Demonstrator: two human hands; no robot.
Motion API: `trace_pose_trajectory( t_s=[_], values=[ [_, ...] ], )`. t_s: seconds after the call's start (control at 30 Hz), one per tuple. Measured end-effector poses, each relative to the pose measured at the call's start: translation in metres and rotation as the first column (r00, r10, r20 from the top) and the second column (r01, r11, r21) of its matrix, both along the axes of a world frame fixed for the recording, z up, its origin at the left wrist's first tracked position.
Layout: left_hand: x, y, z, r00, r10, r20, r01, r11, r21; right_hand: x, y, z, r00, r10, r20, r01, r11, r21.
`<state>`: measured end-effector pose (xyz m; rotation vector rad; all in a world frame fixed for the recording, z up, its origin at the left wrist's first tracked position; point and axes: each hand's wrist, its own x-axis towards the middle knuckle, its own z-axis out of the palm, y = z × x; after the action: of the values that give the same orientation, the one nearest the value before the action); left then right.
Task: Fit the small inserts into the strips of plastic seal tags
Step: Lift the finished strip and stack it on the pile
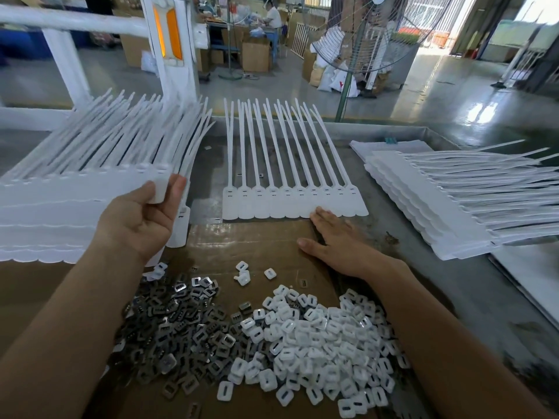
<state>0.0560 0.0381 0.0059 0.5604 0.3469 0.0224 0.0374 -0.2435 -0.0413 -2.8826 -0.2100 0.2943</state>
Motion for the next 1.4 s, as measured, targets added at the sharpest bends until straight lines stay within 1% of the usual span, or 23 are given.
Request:
trace_pose_trajectory(
  t_s=[0.17, 0.27, 0.33, 0.43, 0.47, 0.5, 0.53, 0.57, 0.6, 0.63, 0.7, 0.8, 0.9, 0.97, 1.0, 1.03, 1.13, 1.17, 1.2, 1.27, 1.33, 1.37, 1.4],
  values=[
    [-0.003, -0.004, -0.001, 0.986, -0.033, 0.165, 0.014, 0.993, 0.116, 0.001, 0.001, 0.0, 1.0, 0.0, 0.004, 0.0, 1.0, 0.004],
    [-0.006, -0.009, -0.002, 0.965, -0.088, 0.245, 0.01, 0.952, 0.305, 0.001, 0.0, 0.0, 1.0, 0.0, 0.008, 0.0, 1.0, 0.004],
    [-0.01, -0.014, -0.003, 0.956, -0.119, 0.269, 0.003, 0.918, 0.396, 0.0, 0.0, 0.001, 1.0, 0.004, 0.012, -0.004, 1.0, 0.013],
    [-0.017, -0.024, -0.005, 0.962, -0.121, 0.244, 0.009, 0.91, 0.415, -0.002, -0.001, 0.006, 1.0, -0.002, 0.028, 0.0, 0.998, 0.059],
    [-0.02, -0.028, -0.004, 0.963, -0.123, 0.24, 0.017, 0.915, 0.402, -0.003, -0.001, 0.009, 0.998, -0.001, 0.058, -0.003, 0.997, 0.077],
    [-0.022, -0.032, -0.003, 0.961, -0.13, 0.243, 0.026, 0.92, 0.39, -0.003, 0.0, 0.013, 0.993, 0.0, 0.12, -0.011, 0.995, 0.094],
    [-0.025, -0.034, -0.001, 0.957, -0.142, 0.253, 0.036, 0.924, 0.381, -0.004, 0.001, 0.017, 0.977, -0.006, 0.214, -0.021, 0.992, 0.125],
    [-0.028, -0.037, 0.001, 0.952, -0.153, 0.265, 0.042, 0.924, 0.38, -0.005, 0.004, 0.022, 0.95, -0.029, 0.312, -0.03, 0.983, 0.182],
    [-0.03, -0.04, 0.002, 0.946, -0.161, 0.281, 0.044, 0.923, 0.383, -0.007, 0.009, 0.027, 0.924, -0.077, 0.374, -0.031, 0.961, 0.276],
    [-0.033, -0.043, 0.003, 0.941, -0.164, 0.296, 0.037, 0.919, 0.392, -0.01, 0.015, 0.032, 0.913, -0.128, 0.388, -0.036, 0.92, 0.39],
    [-0.038, -0.049, 0.002, 0.934, -0.156, 0.321, 0.007, 0.908, 0.418, -0.017, 0.024, 0.041, 0.927, -0.173, 0.331, -0.053, 0.817, 0.575],
    [-0.046, -0.058, -0.001, 0.926, -0.171, 0.336, -0.02, 0.867, 0.497, -0.028, 0.037, 0.047, 0.964, -0.148, 0.22, -0.059, 0.688, 0.723],
    [-0.053, -0.071, -0.004, 0.916, -0.227, 0.331, -0.024, 0.792, 0.61, -0.038, 0.049, 0.055, 0.989, -0.056, 0.135, -0.077, 0.585, 0.808],
    [-0.058, -0.077, -0.005, 0.918, -0.252, 0.307, -0.049, 0.695, 0.717, -0.042, 0.057, 0.057, 0.995, 0.001, 0.099, -0.085, 0.522, 0.849],
    [-0.059, -0.078, -0.007, 0.917, -0.267, 0.295, -0.059, 0.643, 0.764, -0.043, 0.06, 0.057, 0.997, -0.002, 0.082, -0.071, 0.471, 0.879],
    [-0.059, -0.079, -0.009, 0.915, -0.281, 0.29, -0.063, 0.609, 0.79, -0.043, 0.063, 0.057, 0.998, -0.022, 0.059, -0.045, 0.411, 0.911],
    [-0.061, -0.078, -0.011, 0.908, -0.324, 0.266, -0.058, 0.531, 0.846, -0.041, 0.065, 0.057, 0.995, -0.101, -0.025, 0.047, 0.227, 0.973],
    [-0.061, -0.079, -0.011, 0.904, -0.341, 0.26, -0.047, 0.525, 0.85, -0.041, 0.065, 0.056, 0.993, -0.111, -0.048, 0.069, 0.19, 0.979],
    [-0.062, -0.079, -0.011, 0.896, -0.358, 0.262, -0.033, 0.535, 0.844, -0.041, 0.064, 0.055, 0.991, -0.118, -0.06, 0.08, 0.173, 0.982],
    [-0.062, -0.078, -0.012, 0.877, -0.4, 0.267, -0.02, 0.525, 0.851, -0.04, 0.065, 0.053, 0.989, -0.142, -0.038, 0.066, 0.201, 0.977],
    [-0.063, -0.077, -0.013, 0.857, -0.451, 0.25, -0.008, 0.474, 0.88, -0.039, 0.066, 0.052, 0.985, -0.173, 0.023, 0.026, 0.277, 0.961],
    [-0.063, -0.075, -0.012, 0.857, -0.457, 0.238, 0.011, 0.478, 0.878, -0.038, 0.065, 0.052, 0.98, -0.189, 0.054, 0.007, 0.308, 0.951],
    [-0.061, -0.071, -0.011, 0.873, -0.437, 0.219, 0.039, 0.508, 0.861, -0.036, 0.063, 0.053, 0.975, -0.209, 0.079, -0.005, 0.331, 0.944]
  ],
)
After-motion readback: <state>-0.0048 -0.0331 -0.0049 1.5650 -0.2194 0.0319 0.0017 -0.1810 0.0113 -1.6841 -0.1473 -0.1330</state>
